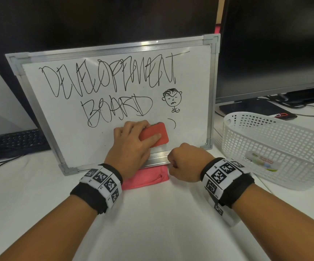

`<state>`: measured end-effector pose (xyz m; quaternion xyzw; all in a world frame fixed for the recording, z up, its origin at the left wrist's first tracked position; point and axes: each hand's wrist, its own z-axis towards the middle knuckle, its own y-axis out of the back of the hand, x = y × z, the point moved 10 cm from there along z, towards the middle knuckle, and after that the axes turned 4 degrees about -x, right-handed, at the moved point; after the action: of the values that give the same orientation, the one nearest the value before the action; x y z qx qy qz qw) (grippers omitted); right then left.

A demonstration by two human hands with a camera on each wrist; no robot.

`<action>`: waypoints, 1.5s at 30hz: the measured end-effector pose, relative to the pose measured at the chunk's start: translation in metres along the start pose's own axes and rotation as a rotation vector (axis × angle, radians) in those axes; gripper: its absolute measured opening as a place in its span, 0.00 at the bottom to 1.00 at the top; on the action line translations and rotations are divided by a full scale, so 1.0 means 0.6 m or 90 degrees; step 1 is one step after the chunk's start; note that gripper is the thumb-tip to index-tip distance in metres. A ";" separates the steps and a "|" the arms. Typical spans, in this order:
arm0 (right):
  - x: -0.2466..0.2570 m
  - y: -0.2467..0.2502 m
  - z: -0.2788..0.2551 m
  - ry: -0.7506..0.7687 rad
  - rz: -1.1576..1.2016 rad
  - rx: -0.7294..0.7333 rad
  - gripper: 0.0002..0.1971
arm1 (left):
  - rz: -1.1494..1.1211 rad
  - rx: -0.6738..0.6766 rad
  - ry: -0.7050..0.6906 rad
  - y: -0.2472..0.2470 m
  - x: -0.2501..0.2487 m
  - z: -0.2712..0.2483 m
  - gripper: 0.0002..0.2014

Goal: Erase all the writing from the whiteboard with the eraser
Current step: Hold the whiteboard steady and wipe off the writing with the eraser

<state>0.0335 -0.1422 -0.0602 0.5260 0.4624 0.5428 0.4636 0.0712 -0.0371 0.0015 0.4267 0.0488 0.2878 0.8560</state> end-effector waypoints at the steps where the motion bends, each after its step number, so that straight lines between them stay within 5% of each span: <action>1: 0.000 0.001 0.000 -0.002 0.000 0.000 0.12 | 0.005 -0.010 0.014 0.003 0.003 0.004 0.22; 31: -0.052 0.005 -0.028 -0.063 -0.053 0.025 0.08 | 0.012 -0.006 -0.019 -0.010 -0.047 0.043 0.23; 45: -0.070 -0.006 -0.027 -0.049 -0.019 0.016 0.20 | 0.017 0.003 -0.016 -0.017 -0.057 0.044 0.23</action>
<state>0.0180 -0.1836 -0.0699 0.5453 0.4587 0.5091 0.4827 0.0562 -0.0786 0.0047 0.4332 0.0330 0.2939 0.8514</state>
